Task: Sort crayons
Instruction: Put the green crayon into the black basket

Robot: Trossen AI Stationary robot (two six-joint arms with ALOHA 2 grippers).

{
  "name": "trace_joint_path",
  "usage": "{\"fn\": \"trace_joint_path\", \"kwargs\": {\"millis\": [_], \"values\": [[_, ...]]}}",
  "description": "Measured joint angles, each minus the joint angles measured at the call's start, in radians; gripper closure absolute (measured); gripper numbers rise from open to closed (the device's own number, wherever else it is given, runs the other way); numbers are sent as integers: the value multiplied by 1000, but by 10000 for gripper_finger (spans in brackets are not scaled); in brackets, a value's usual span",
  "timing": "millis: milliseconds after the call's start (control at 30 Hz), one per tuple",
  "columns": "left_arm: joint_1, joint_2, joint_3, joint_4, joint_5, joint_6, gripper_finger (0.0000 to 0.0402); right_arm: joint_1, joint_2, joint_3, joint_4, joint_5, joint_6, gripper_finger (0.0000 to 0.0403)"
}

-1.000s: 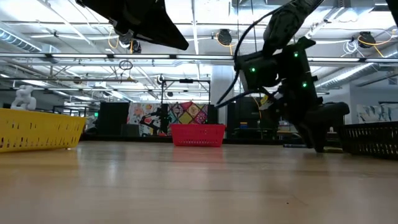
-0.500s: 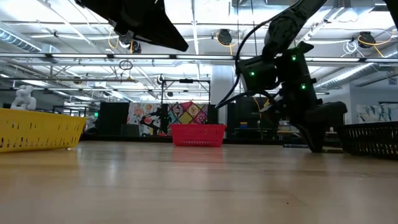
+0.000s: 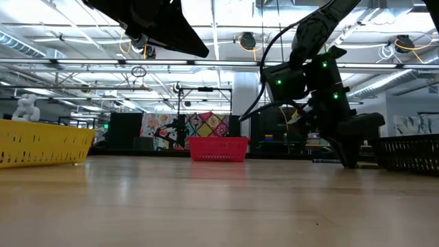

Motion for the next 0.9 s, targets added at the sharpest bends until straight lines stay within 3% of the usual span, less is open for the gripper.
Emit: {"fn": "trace_joint_path", "kwargs": {"millis": [533, 767, 900], "values": [[0, 0, 0, 0, 1, 0, 320, -2, 0, -64, -16, 8, -3, 332], [0, 0, 0, 1, 1, 3, 320, -1, -6, -61, 50, 1, -29, 393], [0, 0, 0, 0, 1, 3, 320, 1, -52, -33, 80, 39, -8, 398]]}}
